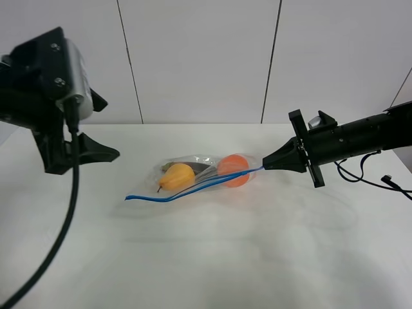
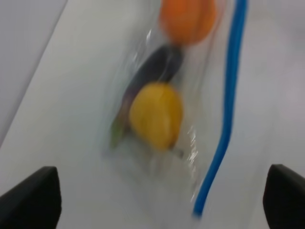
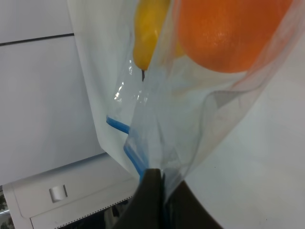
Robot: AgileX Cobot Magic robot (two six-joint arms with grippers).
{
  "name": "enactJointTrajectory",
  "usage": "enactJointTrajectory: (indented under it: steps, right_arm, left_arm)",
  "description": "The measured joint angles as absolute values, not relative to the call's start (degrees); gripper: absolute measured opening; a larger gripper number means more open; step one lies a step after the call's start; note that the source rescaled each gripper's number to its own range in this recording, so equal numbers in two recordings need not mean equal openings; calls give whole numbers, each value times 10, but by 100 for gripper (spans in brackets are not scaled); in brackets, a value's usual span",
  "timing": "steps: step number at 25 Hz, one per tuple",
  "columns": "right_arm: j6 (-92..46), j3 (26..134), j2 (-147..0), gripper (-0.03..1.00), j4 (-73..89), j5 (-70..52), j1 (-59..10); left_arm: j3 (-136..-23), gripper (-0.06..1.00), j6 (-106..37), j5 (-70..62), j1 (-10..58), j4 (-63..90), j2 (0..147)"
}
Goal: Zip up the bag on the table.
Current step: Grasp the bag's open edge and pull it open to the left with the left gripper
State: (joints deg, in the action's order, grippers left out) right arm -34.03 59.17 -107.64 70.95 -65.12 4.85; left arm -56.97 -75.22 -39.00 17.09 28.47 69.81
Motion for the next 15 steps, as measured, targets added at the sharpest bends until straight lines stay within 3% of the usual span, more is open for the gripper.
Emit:
enactJointTrajectory:
  steps: [9, 15]
  right_arm:
    - [-340, 592, -1076, 0, 709, -651, 49]
    - [-340, 592, -1076, 0, 709, -651, 49]
  left_arm:
    - [-525, 99, -630, -181, 381, 287, 767]
    - [-525, 99, -595, -47, 466, 287, 864]
